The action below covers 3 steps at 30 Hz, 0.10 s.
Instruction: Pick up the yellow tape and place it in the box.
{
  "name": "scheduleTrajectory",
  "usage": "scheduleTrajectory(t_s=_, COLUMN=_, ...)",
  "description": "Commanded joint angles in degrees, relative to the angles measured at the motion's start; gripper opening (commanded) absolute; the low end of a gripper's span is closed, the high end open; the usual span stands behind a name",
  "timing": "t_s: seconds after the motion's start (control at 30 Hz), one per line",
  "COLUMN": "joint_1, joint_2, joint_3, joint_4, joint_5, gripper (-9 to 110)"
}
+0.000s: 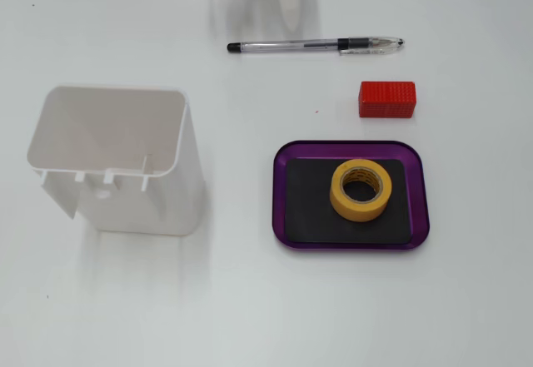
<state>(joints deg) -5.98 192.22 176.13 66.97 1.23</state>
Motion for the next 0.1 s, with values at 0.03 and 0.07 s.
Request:
scheduleTrajectory(t_s=0.03, joint_1=0.09, joint_2=4.83, joint_3=0.26, joint_4=-0.88, joint_5=0.26, gripper=0)
scheduleTrajectory(t_s=0.07, joint_1=0.09, joint_2=4.83, joint_3=0.26, joint_4=-0.88, joint_5=0.26, gripper=0)
